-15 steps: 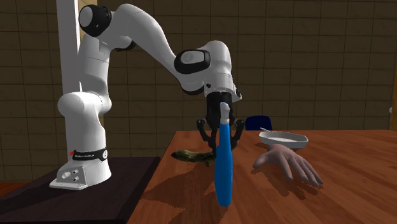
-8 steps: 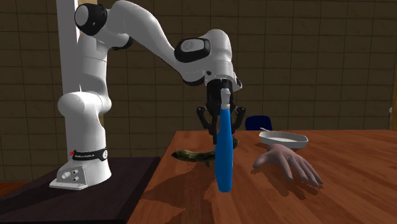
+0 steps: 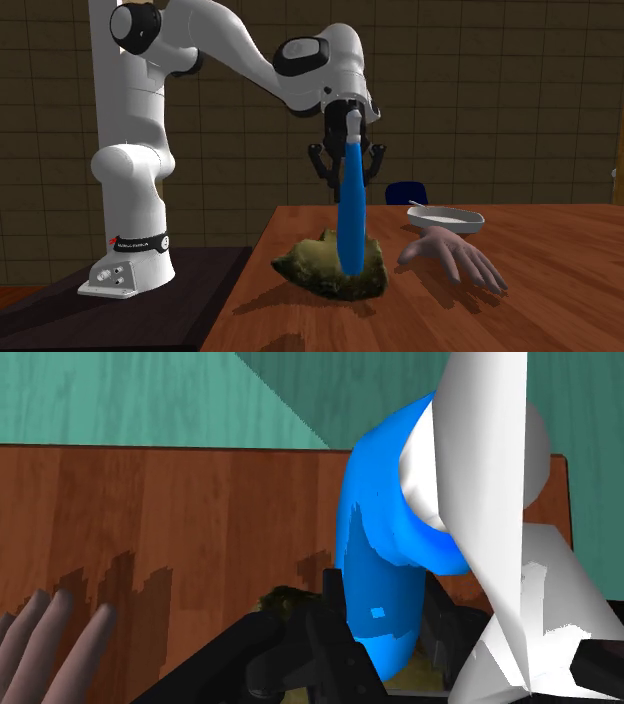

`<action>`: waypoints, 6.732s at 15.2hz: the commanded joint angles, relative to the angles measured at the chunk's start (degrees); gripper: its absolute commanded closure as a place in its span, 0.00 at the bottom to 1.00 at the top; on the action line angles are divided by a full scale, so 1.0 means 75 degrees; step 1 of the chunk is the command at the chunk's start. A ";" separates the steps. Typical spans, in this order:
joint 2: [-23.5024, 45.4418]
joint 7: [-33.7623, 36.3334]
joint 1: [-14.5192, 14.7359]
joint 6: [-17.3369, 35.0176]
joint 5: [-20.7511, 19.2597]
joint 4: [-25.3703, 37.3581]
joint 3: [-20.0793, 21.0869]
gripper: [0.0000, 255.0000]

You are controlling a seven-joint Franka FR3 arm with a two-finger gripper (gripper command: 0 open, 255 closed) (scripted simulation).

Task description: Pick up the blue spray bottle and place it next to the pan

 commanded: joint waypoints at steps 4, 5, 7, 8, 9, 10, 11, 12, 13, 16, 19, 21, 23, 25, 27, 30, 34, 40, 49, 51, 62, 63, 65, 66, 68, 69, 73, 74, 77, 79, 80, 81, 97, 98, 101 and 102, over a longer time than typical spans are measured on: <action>-0.0149 -0.0141 0.0035 -0.0459 0.0043 0.0331 0.0028 1.00; -0.0179 -0.0172 0.0041 -0.0552 0.0051 0.0400 0.0033 1.00; -0.0234 -0.0234 0.0052 -0.0739 0.0067 0.0542 0.0042 1.00; -0.0258 -0.0265 0.0058 -0.0832 0.0076 0.0616 0.0046 1.00; -0.0281 -0.0296 0.0063 -0.0925 0.0084 0.0692 0.0051 1.00; -0.0303 -0.0328 0.0068 -0.1018 0.0093 0.0769 0.0055 1.00; -0.0323 -0.0360 0.0073 -0.1111 0.0103 0.0848 0.0059 1.00; -0.0341 -0.0392 0.0078 -0.1204 0.0112 0.0928 0.0064 1.00; -0.0357 -0.0425 0.0082 -0.1298 0.0122 0.1011 0.0068 1.00; -0.0396 -0.0524 0.0095 -0.1578 0.0153 0.1269 0.0080 1.00; -0.0419 -0.0627 0.0107 -0.1858 0.0186 0.1543 0.0091 1.00; -0.0425 -0.0696 0.0113 -0.2045 0.0210 0.1735 0.0098 1.00; -0.0424 -0.0768 0.0119 -0.2233 0.0234 0.1936 0.0103 1.00; -0.0416 -0.0841 0.0123 -0.2422 0.0260 0.2144 0.0108 1.00; -0.0400 -0.0916 0.0127 -0.2611 0.0288 0.2361 0.0112 1.00; -0.0361 -0.1032 0.0130 -0.2897 0.0332 0.2704 0.0115 1.00; -0.0280 -0.1195 0.0128 -0.3283 0.0396 0.3195 0.0114 1.00; -0.0090 -0.1460 0.0109 -0.3879 0.0511 0.4019 0.0101 1.00; -0.0121 -0.0855 0.0495 -0.4258 0.0409 0.4116 0.0419 1.00; -0.0175 -0.0465 0.0683 -0.4232 0.0349 0.3894 0.0585 1.00; 0.0145 0.1455 0.1606 -0.4172 0.0340 0.3402 0.1413 1.00; 0.0221 0.1612 0.1684 -0.4173 0.0357 0.3416 0.1481 1.00; 0.0394 0.1918 0.1839 -0.4181 0.0395 0.3473 0.1612 1.00; 0.0491 0.2066 0.1916 -0.4187 0.0416 0.3516 0.1675 1.00; 0.0707 0.2354 0.2067 -0.4205 0.0462 0.3633 0.1798 1.00; 0.0825 0.2494 0.2142 -0.4217 0.0486 0.3707 0.1857 1.00; 0.1365 0.3023 0.2437 -0.4293 0.0588 0.4112 0.2079 1.00; 0.1518 0.3147 0.2509 -0.4320 0.0614 0.4242 0.2131 1.00; 0.2021 0.3500 0.2724 -0.4426 0.0693 0.4708 0.2275 1.00; 0.2396 0.3718 0.2865 -0.4521 0.0746 0.5090 0.2363 1.00; 0.2596 0.3821 0.2935 -0.4578 0.0772 0.5305 0.2405 1.00; 0.2807 0.3920 0.3005 -0.4641 0.0799 0.5539 0.2444 1.00; 0.4224 0.4730 0.3392 -0.4211 0.0937 0.6264 0.2660 1.00; 0.4229 0.4760 0.3390 -0.4119 0.0935 0.6172 0.2662 1.00; 0.4258 0.4847 0.3383 -0.3848 0.0927 0.5917 0.2668 1.00; 0.4271 0.4875 0.3381 -0.3760 0.0924 0.5838 0.2670 1.00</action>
